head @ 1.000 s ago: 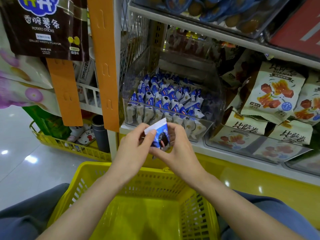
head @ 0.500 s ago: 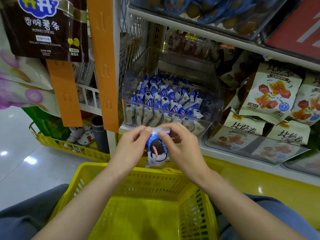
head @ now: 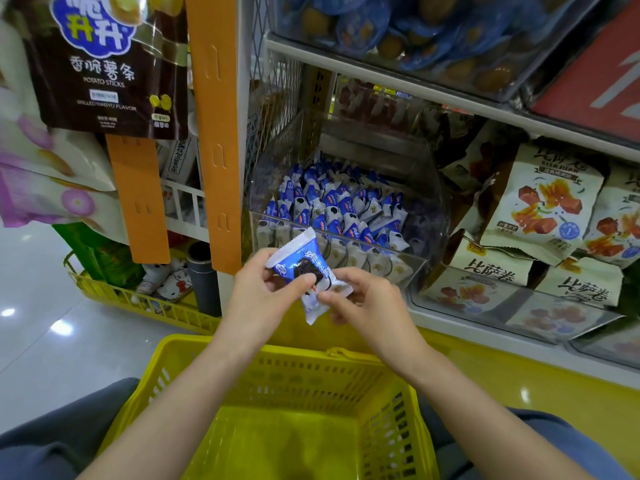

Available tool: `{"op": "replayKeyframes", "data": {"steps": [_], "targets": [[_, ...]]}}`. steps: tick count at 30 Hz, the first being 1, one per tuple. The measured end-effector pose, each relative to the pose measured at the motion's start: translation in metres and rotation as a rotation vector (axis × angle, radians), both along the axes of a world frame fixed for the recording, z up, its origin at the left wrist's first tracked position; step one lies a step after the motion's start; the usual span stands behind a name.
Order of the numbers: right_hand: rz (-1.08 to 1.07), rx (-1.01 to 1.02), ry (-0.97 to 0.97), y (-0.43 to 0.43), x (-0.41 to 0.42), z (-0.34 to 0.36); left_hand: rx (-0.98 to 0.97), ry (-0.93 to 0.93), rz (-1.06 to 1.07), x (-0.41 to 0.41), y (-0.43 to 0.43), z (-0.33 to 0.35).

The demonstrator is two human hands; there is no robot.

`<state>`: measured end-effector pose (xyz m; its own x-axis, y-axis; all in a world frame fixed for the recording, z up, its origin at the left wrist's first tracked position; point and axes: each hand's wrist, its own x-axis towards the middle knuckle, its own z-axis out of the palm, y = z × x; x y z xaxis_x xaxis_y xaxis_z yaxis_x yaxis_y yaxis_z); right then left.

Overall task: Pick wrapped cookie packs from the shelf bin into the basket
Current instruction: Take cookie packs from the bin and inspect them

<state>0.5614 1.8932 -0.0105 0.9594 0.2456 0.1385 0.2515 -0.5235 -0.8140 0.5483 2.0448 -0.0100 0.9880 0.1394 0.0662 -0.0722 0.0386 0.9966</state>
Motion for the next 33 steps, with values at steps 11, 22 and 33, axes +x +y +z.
{"op": "replayKeyframes", "data": {"steps": [11,22,33], "targets": [[0.018,0.287,-0.041,-0.005,0.006,0.028,0.306,-0.180,-0.074,0.011,0.008,0.019],[-0.463,-0.425,-0.253,-0.030,0.106,0.075,1.101,-0.384,-0.041,0.061,0.009,0.018],[-0.369,-0.794,0.014,-0.013,0.155,0.067,1.177,-0.426,0.008,0.067,0.010,0.004]]}}
